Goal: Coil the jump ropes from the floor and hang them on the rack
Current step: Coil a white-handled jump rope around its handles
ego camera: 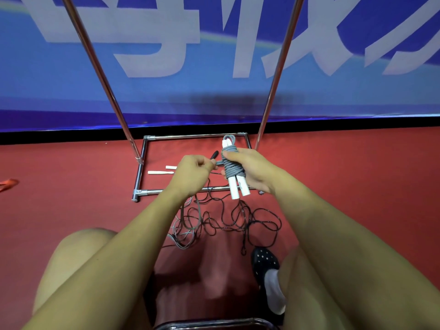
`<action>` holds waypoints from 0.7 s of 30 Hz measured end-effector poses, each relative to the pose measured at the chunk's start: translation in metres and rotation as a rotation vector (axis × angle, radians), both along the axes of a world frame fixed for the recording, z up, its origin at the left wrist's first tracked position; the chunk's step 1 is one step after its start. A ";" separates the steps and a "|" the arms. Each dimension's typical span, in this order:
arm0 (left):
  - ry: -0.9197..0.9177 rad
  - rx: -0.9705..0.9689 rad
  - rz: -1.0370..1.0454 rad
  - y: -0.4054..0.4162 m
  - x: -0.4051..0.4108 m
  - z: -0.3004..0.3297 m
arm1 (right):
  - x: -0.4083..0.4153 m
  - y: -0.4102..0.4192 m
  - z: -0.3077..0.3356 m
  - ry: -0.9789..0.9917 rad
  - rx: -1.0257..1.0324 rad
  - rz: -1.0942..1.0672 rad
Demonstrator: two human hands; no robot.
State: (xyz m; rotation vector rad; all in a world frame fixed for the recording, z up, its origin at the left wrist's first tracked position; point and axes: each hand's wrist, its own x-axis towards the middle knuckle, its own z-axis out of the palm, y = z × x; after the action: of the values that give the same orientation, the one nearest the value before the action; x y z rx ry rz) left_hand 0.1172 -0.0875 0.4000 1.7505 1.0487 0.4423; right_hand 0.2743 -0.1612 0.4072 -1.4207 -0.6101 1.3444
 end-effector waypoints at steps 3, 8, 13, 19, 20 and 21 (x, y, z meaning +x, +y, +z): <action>0.001 0.036 0.008 0.000 0.002 -0.001 | 0.003 -0.002 -0.003 -0.149 0.010 -0.025; 0.128 0.088 0.074 -0.001 0.002 -0.002 | 0.000 -0.003 -0.007 -0.263 -0.004 -0.022; 0.219 0.081 0.066 -0.001 0.002 0.000 | -0.004 -0.003 -0.008 -0.428 0.037 0.056; 0.080 -0.040 -0.023 -0.003 0.000 0.006 | -0.004 0.003 -0.005 -0.233 -0.056 -0.010; 0.068 -0.037 -0.040 -0.003 0.000 0.006 | -0.003 0.002 -0.004 -0.214 -0.066 -0.017; 0.055 -0.030 -0.059 -0.003 0.000 0.005 | -0.002 0.002 -0.004 -0.202 -0.073 -0.023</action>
State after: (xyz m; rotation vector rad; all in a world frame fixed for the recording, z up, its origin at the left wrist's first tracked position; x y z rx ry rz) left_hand 0.1175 -0.0900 0.4045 1.7709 1.0349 0.3420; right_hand 0.2720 -0.1597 0.4031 -1.6314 -0.6800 1.2242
